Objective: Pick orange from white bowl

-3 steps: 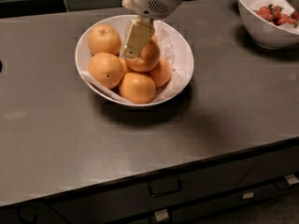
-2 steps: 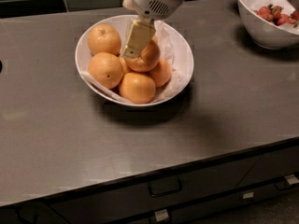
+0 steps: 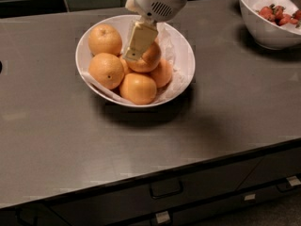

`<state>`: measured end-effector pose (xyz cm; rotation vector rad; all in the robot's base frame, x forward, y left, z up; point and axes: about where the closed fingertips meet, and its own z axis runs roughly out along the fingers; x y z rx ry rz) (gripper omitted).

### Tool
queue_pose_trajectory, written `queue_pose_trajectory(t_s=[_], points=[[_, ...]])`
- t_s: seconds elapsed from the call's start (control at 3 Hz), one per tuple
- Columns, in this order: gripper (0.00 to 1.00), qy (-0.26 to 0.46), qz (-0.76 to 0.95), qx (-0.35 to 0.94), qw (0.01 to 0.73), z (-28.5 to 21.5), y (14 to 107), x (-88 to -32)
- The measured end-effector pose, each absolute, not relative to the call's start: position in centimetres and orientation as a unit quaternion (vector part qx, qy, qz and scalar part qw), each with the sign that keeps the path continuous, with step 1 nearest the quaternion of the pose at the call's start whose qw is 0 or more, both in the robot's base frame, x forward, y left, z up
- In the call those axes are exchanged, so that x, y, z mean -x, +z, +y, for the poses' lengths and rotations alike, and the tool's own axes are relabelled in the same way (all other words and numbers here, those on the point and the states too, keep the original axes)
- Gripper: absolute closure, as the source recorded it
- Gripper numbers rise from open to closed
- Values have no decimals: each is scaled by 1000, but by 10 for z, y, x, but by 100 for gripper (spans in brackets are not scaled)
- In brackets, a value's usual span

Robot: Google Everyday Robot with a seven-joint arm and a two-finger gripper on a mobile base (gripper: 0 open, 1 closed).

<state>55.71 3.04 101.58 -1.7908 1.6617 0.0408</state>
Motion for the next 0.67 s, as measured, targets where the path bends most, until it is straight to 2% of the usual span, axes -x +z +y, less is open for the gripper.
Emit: queue_pose_trajectory(t_s=[0.67], points=[[27, 28, 647, 686, 332, 24, 999, -563]])
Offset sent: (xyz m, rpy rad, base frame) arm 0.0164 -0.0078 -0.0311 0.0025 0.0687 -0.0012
